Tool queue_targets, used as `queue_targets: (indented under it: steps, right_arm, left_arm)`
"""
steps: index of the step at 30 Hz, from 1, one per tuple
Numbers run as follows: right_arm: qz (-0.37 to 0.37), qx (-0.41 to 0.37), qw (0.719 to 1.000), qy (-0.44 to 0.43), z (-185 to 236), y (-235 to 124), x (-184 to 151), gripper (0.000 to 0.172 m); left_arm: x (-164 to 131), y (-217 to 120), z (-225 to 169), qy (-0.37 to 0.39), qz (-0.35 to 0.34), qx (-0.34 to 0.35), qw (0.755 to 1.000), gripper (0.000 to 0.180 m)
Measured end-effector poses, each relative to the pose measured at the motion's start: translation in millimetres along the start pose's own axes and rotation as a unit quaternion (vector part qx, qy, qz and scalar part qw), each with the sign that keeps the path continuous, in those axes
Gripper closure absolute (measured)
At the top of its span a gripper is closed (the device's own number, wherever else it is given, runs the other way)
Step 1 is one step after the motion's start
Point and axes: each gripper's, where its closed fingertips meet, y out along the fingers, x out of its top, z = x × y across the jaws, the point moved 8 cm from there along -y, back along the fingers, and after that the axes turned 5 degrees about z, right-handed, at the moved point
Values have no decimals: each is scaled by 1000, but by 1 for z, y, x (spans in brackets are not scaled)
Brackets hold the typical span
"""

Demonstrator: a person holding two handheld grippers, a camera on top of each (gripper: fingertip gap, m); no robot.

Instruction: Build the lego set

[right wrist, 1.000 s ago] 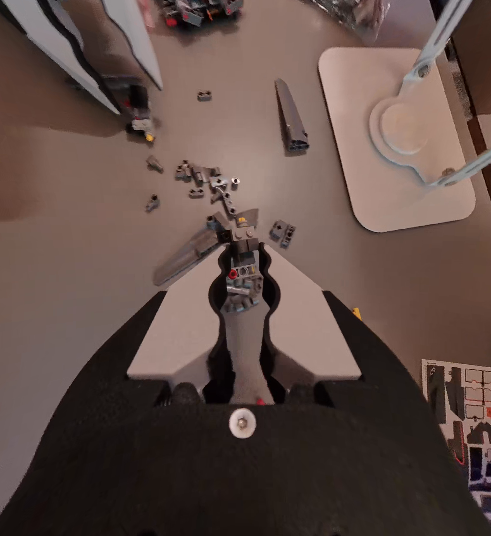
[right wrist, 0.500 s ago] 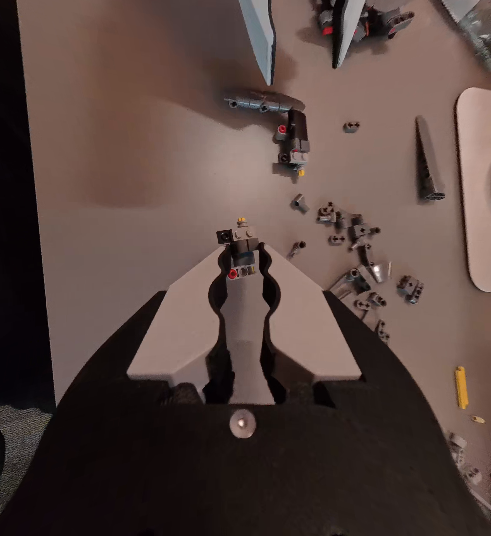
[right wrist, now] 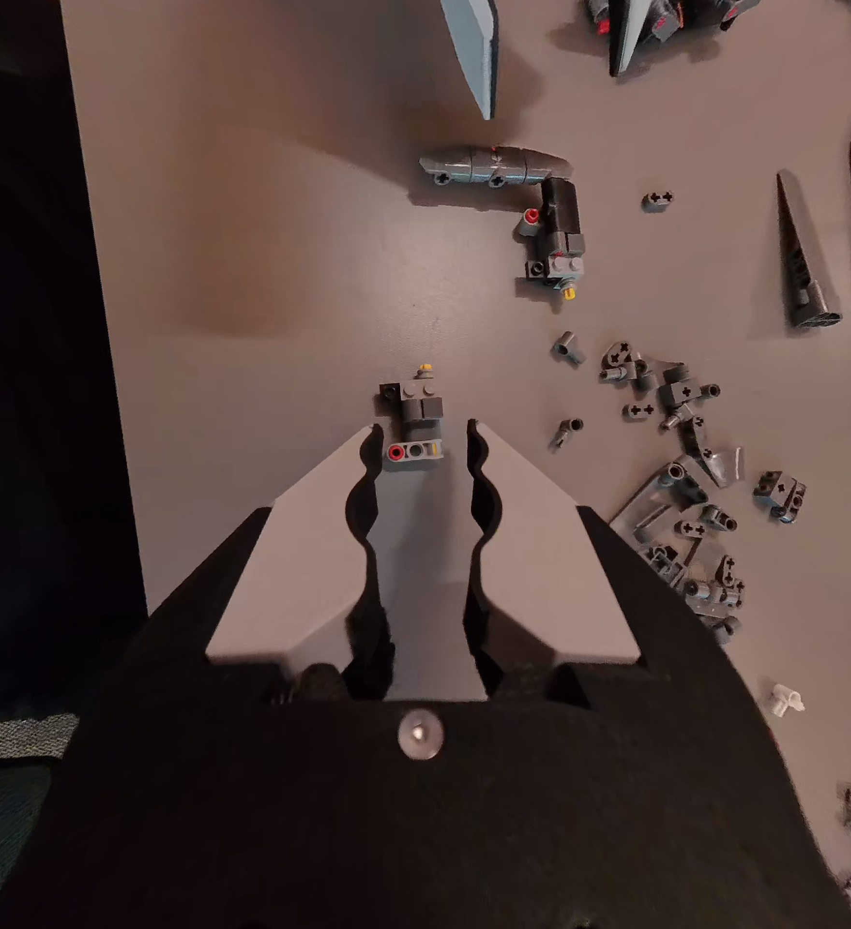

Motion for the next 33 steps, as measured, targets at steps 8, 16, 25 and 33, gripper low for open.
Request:
queue_targets:
  steps: [8,16,25,33]
  right_arm:
    - [-4,8,1000,9,2,15,7,158]
    - [-29,19,999,14,-2,27,21,158]
    - [-42,39,998,-8,-4,42,47,158]
    - [-45,48,998,-18,-9,50,58,158]
  left_arm:
    - [-5,2,-5,25,11,-19,999,136]
    - [-11,10,-10,40,20,-21,999,136]
    - [-9,11,-12,49,12,-7,999,136]
    - [-9,12,-15,66,-11,10,998,136]
